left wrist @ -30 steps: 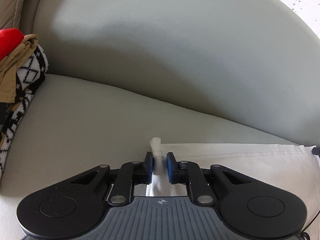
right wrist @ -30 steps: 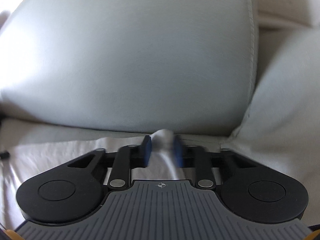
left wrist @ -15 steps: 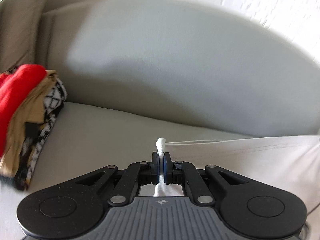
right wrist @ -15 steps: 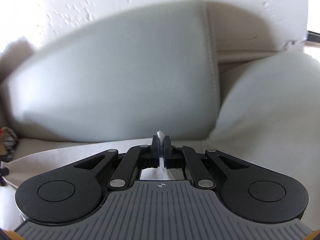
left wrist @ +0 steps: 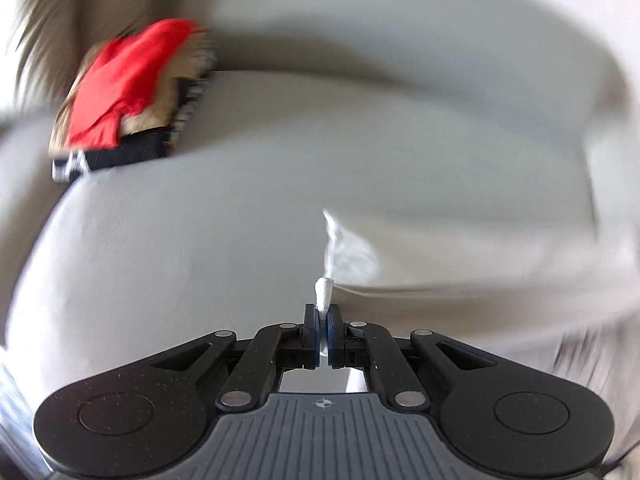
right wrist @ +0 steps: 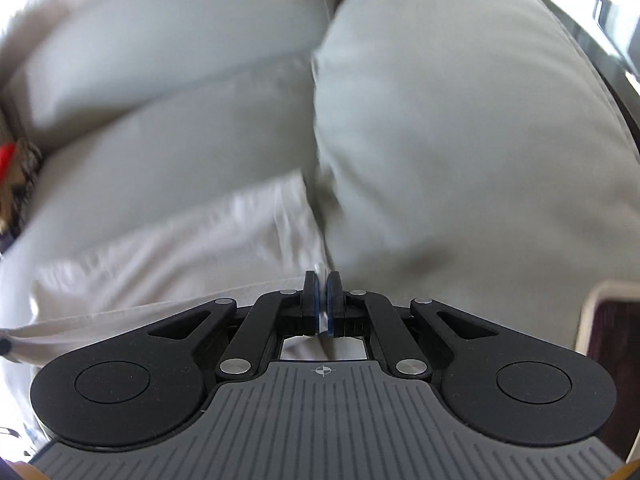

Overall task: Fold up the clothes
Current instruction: 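Grasp the hem with both grippers and lift it, then fold the held hem over toward the collar with both grippers and release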

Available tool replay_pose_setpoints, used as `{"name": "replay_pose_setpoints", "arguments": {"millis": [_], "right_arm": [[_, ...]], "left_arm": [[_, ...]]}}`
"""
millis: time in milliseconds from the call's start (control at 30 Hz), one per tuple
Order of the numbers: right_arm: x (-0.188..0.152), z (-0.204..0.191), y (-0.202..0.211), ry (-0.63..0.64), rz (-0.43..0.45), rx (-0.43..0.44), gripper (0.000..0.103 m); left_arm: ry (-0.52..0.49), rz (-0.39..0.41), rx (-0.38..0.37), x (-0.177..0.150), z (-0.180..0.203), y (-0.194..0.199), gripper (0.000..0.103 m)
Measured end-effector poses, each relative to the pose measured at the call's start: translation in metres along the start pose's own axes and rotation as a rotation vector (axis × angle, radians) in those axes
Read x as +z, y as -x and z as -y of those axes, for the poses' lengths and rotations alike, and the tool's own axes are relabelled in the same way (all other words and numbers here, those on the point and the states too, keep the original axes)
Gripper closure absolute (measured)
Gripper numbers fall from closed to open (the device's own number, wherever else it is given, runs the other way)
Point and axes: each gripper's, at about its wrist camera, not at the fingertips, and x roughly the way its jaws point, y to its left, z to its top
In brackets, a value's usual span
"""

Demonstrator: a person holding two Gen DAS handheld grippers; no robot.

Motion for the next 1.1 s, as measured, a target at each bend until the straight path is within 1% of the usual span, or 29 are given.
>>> {"name": "replay_pose_setpoints", "arguments": {"millis": [33, 67, 133, 233, 300, 367, 467, 533, 567, 633, 667, 700, 733, 767, 800, 833, 933, 1000, 1033, 1100], "right_arm": [[0.004, 0.001, 0.001, -0.012, 0.007, 0.010, 0.100], [0.006, 0.000, 0.006, -0.016, 0.024, 0.019, 0.100], [0.014, 0.000, 0.021, -0.009, 0.057, 0.035, 0.100], [0.036, 0.001, 0.039, 0.005, 0.100, 0.053, 0.100], [0.035, 0.009, 0.036, 0.006, 0.108, 0.046, 0.100], [0.027, 0.016, 0.034, 0.001, 0.112, 0.039, 0.100], [0.010, 0.022, 0.036, -0.025, 0.100, 0.028, 0.100], [0.005, 0.020, 0.030, -0.016, 0.084, 0.001, 0.100], [0.004, 0.016, 0.025, 0.006, 0.061, -0.015, 0.100], [0.005, 0.003, 0.013, 0.081, -0.024, -0.049, 0.098], [0.006, -0.004, 0.011, 0.113, -0.057, -0.071, 0.094], [0.007, -0.010, 0.014, 0.136, -0.065, -0.092, 0.084], [0.009, -0.014, 0.020, 0.156, -0.061, -0.106, 0.080], [0.010, -0.018, 0.026, 0.175, -0.056, -0.121, 0.070], [0.012, -0.022, 0.033, 0.188, -0.047, -0.125, 0.067], [0.013, -0.024, 0.042, 0.191, -0.035, -0.112, 0.066], [0.018, -0.027, 0.056, 0.164, -0.029, -0.015, 0.059], [0.021, -0.032, 0.054, 0.122, -0.076, 0.076, 0.057], [0.023, -0.038, 0.045, 0.103, -0.113, 0.108, 0.057], [0.025, -0.053, 0.020, 0.082, -0.185, 0.142, 0.057]], "left_arm": [[-0.082, -0.002, 0.046, -0.013, 0.018, 0.004, 0.100], [-0.119, 0.000, 0.077, -0.023, 0.030, 0.007, 0.100], [-0.103, 0.026, 0.100, -0.037, 0.039, 0.017, 0.100], [-0.018, 0.108, 0.085, -0.044, 0.033, 0.042, 0.100], [-0.005, 0.159, 0.081, -0.052, 0.030, 0.053, 0.100], [0.015, 0.167, 0.065, -0.062, 0.026, 0.060, 0.100], [0.055, 0.152, 0.016, -0.078, 0.014, 0.057, 0.100], [0.089, 0.138, -0.003, -0.087, 0.004, 0.055, 0.100], [0.107, 0.131, -0.012, -0.092, -0.001, 0.054, 0.100], [0.105, 0.111, -0.004, -0.101, 0.003, 0.056, 0.100], [0.076, 0.086, 0.006, -0.101, 0.005, 0.051, 0.099], [0.034, 0.048, 0.024, -0.101, 0.009, 0.046, 0.092], [-0.001, 0.011, 0.046, -0.102, 0.014, 0.042, 0.084], [-0.031, -0.020, 0.063, -0.105, 0.018, 0.042, 0.082], [-0.051, -0.034, 0.073, -0.107, 0.018, 0.043, 0.073], [-0.057, -0.034, 0.080, -0.109, 0.015, 0.046, 0.068], [-0.037, -0.006, 0.093, -0.117, 0.002, 0.059, 0.068], [-0.006, 0.031, 0.087, -0.119, -0.008, 0.070, 0.068], [0.005, 0.053, 0.063, -0.117, -0.009, 0.073, 0.068], [0.019, 0.091, -0.005, -0.107, -0.004, 0.077, 0.068]]}}
